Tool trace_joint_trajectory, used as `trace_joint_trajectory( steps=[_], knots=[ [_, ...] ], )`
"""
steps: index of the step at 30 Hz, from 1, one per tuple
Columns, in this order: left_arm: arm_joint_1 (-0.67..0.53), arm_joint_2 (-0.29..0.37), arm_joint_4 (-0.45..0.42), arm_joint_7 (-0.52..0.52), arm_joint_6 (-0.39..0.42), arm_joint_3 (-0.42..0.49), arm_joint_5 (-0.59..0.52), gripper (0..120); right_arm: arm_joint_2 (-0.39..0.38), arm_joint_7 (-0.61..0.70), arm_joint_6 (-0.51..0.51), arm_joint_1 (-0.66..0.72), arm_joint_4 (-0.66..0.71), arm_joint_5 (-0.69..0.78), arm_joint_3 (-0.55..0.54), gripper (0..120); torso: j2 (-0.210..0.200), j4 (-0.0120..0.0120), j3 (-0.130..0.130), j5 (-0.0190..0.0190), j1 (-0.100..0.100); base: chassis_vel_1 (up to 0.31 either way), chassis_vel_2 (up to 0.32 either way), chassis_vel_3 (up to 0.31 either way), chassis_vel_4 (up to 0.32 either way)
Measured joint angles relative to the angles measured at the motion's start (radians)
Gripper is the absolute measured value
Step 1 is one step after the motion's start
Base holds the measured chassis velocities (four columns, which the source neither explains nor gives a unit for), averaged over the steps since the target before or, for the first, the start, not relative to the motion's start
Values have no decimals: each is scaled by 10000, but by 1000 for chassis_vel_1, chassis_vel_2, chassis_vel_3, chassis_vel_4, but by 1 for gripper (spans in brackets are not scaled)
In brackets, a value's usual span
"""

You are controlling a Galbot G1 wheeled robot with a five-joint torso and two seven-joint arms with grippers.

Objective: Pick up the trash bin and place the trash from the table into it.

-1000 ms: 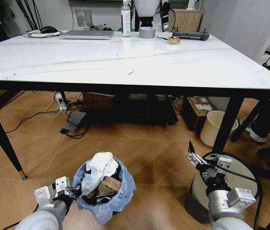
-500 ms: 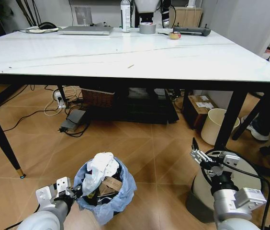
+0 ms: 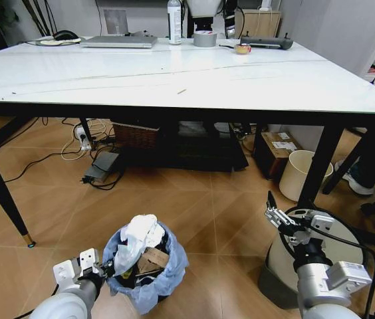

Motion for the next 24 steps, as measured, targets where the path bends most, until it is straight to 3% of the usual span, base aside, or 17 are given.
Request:
trace_joint_trajectory(
  steps=[7, 24],
  knots=[
    [-38, -27, 264, -20, -5, -23, 101, 0, 5, 0, 13, -55, 97, -22, 10, 100, 12, -1, 8, 0, 2, 0, 0, 0, 0],
    [-55, -178, 1250, 1085, -418, -105, 1213, 0, 84, 11, 47, -288, 181, -187, 5, 100, 50, 0, 42, 0, 6, 0, 0, 0, 0]
  ],
)
